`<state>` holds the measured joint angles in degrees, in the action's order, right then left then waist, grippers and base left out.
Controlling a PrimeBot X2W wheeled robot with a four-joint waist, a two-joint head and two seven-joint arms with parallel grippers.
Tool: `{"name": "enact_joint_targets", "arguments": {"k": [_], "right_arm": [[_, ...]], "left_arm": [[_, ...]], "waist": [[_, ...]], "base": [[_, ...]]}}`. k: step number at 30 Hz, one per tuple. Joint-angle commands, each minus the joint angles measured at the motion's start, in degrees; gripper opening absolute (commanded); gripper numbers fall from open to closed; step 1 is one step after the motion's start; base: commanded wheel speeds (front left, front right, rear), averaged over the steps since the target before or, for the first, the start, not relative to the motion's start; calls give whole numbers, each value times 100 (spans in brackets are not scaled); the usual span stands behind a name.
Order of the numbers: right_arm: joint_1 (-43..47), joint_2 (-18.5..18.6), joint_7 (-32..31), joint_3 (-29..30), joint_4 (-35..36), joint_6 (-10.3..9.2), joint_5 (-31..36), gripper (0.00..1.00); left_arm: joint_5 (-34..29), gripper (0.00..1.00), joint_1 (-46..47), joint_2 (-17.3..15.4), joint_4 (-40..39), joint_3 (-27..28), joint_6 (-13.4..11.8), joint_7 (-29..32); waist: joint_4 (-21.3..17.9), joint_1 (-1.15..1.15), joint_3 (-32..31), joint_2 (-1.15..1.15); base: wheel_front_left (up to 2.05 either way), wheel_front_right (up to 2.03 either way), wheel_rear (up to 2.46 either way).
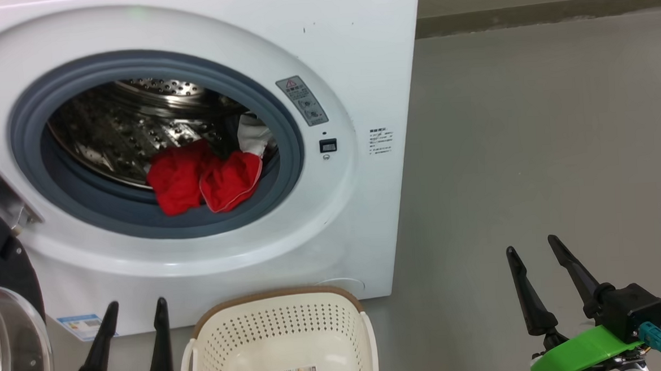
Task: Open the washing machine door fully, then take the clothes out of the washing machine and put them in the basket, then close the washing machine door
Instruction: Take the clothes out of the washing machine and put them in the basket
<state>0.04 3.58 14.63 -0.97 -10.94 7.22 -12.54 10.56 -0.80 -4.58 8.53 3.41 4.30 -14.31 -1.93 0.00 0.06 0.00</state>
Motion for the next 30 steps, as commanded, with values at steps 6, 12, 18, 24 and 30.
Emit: {"name": "enact_joint_targets", "arguments": {"k": [6, 12, 18, 24, 30], "right_arm": [[-278, 69, 37, -147, 186, 26, -6, 100], [-468, 94, 37, -190, 193, 26, -6, 100], [-674, 118, 37, -239, 206, 26, -8, 100], [-894, 111, 37, -286, 237, 26, 0, 100], [-1147, 114, 37, -324, 341, 26, -3, 100]], "left_arm": [[-192, 100, 654, -122, -24, 69, -132, -69], [-363, 100, 1148, -185, 92, 27, -266, -69], [-362, 100, 1808, -156, 331, -30, -286, -69], [-425, 100, 2384, -123, 612, -103, -344, -69], [-574, 100, 3060, -204, 961, -142, -418, -69]], "waist": [[162, 0, 312, 0], [239, 0, 652, 0], [225, 0, 1039, 0], [168, 0, 1439, 0], [94, 0, 1923, 0]], "base": [[0, 0, 0], [0, 0, 0], [0, 0, 0], [0, 0, 0], [0, 0, 0]]}}
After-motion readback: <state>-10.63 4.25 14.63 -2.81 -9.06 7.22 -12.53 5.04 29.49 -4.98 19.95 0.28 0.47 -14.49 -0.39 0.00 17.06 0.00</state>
